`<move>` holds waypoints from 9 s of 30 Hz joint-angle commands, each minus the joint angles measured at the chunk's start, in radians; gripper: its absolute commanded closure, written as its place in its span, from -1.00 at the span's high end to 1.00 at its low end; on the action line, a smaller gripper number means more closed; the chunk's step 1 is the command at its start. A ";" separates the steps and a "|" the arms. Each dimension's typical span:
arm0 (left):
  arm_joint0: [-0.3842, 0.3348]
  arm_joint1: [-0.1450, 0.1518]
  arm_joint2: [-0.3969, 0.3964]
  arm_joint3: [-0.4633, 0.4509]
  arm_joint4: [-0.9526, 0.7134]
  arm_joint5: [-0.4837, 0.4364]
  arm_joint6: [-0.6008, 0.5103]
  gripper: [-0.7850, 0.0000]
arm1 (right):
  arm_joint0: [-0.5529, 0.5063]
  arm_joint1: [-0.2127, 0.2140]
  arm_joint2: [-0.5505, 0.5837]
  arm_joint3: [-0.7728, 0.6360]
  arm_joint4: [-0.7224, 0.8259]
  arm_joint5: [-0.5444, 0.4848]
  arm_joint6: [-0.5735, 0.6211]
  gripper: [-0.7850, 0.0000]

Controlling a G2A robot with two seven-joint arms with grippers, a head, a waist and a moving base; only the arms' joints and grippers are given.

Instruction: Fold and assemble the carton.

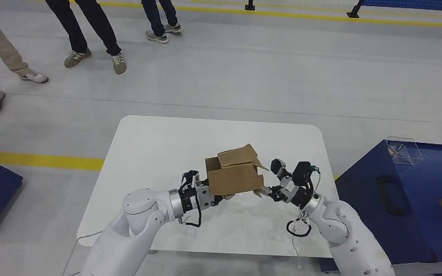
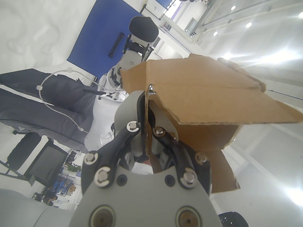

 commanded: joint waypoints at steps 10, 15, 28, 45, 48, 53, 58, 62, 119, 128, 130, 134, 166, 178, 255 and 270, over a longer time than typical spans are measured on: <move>-0.034 -0.013 0.043 0.042 -0.019 -0.022 0.042 -1.00 | 0.026 0.005 0.065 0.025 0.061 -0.024 -0.061 1.00; -0.047 -0.019 0.057 0.061 -0.025 -0.030 0.063 -1.00 | 0.007 0.010 0.083 -0.015 0.079 -0.061 -0.048 1.00; -0.077 -0.031 0.071 0.091 -0.058 -0.032 0.105 -1.00 | 0.008 0.006 0.049 -0.065 0.068 -0.047 -0.014 1.00; -0.056 -0.023 0.068 0.050 0.002 -0.067 0.032 -1.00 | 0.082 0.006 0.071 0.042 0.087 0.020 0.027 1.00; -0.045 -0.020 0.075 0.034 0.029 -0.089 -0.001 -1.00 | 0.082 0.003 0.058 0.039 0.069 0.030 0.021 1.00; -0.025 -0.012 0.072 0.006 0.069 -0.136 -0.063 -1.00 | 0.083 0.001 0.044 0.038 0.042 0.043 0.007 1.00; -0.006 -0.006 0.064 -0.013 0.087 -0.145 -0.089 -1.00 | 0.080 -0.001 0.035 0.032 0.034 0.047 -0.001 1.00; -0.003 -0.005 0.056 -0.006 0.082 -0.149 -0.089 -1.00 | 0.077 0.000 0.053 0.028 0.040 0.045 -0.021 1.00; -0.020 -0.010 0.056 0.052 0.205 -0.262 0.068 -1.00 | 0.089 0.001 0.075 -0.014 0.162 0.042 0.049 1.00; -0.011 -0.018 0.042 0.069 0.186 -0.314 0.156 -1.00 | 0.070 0.005 0.077 0.001 0.141 0.039 0.106 1.00; -0.010 -0.020 0.048 0.069 0.194 -0.320 0.162 -1.00 | 0.082 0.002 0.058 0.009 0.127 0.049 0.105 1.00; -0.009 -0.023 0.057 0.064 0.202 -0.325 0.159 -1.00 | 0.113 -0.005 0.026 0.025 0.055 0.094 0.071 1.00; 0.023 -0.030 0.065 0.043 0.246 -0.375 0.098 -1.00 | 0.109 -0.024 -0.048 0.017 0.013 0.065 -0.030 1.00; 0.048 -0.030 0.069 0.018 0.278 -0.409 0.073 -1.00 | 0.151 -0.023 0.008 0.028 -0.100 0.221 -0.087 1.00; 0.041 -0.043 0.045 0.052 0.287 -0.366 0.111 -1.00 | 0.173 -0.046 -0.071 0.003 -0.063 0.203 0.064 1.00; 0.037 -0.049 0.025 0.063 0.254 -0.352 0.164 -1.00 | 0.103 -0.028 0.042 -0.007 0.026 0.172 0.100 1.00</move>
